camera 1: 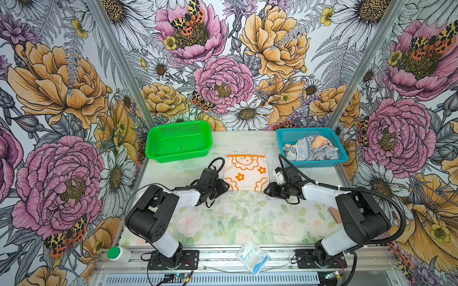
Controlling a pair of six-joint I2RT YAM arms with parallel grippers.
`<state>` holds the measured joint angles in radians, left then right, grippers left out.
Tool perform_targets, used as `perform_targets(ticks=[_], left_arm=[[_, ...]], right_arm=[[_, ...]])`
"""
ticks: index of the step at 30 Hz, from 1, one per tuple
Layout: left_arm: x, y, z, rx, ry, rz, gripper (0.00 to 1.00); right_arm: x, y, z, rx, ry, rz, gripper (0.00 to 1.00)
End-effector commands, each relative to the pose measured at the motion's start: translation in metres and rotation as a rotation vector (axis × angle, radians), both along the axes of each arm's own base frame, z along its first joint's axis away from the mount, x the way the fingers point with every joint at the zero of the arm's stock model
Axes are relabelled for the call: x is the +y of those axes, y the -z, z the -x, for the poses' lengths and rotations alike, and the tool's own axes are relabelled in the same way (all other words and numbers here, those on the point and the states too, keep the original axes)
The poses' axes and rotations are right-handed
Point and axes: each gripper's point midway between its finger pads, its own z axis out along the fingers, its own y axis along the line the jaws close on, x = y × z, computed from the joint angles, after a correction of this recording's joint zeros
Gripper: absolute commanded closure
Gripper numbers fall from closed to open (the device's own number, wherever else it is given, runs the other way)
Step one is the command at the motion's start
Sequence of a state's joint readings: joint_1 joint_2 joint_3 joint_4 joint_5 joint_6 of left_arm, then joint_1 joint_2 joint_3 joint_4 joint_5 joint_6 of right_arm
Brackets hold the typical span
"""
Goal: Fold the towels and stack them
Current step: 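Pinch the folded towel's near edge corners with both grippers, then fold the near edge over toward the far edge with both grippers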
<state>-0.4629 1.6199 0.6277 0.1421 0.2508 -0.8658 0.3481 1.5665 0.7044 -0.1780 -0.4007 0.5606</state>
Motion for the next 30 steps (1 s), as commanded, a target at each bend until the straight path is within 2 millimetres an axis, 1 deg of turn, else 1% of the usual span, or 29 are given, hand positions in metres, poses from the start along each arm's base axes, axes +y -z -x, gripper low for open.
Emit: perform_targets(ticks=[1,6,8,12,16,18,20,21,24,27,30], left_arm=[[0.011,0.032,0.015,0.12,-0.019,-0.037,0.57],[0.012,0.033,0.016,0.124,-0.023,-0.038,0.65],[0.013,0.032,0.016,0.122,-0.027,-0.039,0.69],[0.013,0.032,0.015,0.12,-0.029,-0.038,0.76],[0.014,0.03,0.014,0.114,-0.03,-0.04,0.9],[0.013,0.031,0.015,0.114,-0.026,-0.041,0.98],[0.014,0.03,0.019,0.114,-0.023,-0.041,1.0],[0.016,0.031,0.022,0.118,-0.025,-0.047,1.0],[0.022,0.033,0.038,0.132,-0.019,-0.078,1.0],[0.025,0.032,0.061,0.145,0.007,-0.138,1.0],[0.024,0.025,0.089,0.151,0.049,-0.218,1.0]], right_arm=[[0.003,-0.003,-0.013,-0.021,0.01,-0.047,0.5],[0.004,0.0,-0.02,-0.022,0.016,-0.057,0.51],[0.006,0.001,-0.022,-0.02,0.016,-0.062,0.54],[0.007,0.003,-0.023,-0.012,0.017,-0.073,0.66],[0.006,0.003,-0.019,-0.009,0.018,-0.073,0.81],[0.004,0.003,-0.015,-0.008,0.024,-0.071,0.89],[0.002,0.002,-0.009,-0.008,0.026,-0.071,0.98],[0.0,0.003,-0.005,-0.003,0.027,-0.071,1.0],[-0.003,0.003,0.01,0.012,0.024,-0.076,1.0],[-0.008,0.001,0.036,0.043,0.018,-0.079,1.0],[-0.012,-0.005,0.064,0.074,0.01,-0.081,1.0]])
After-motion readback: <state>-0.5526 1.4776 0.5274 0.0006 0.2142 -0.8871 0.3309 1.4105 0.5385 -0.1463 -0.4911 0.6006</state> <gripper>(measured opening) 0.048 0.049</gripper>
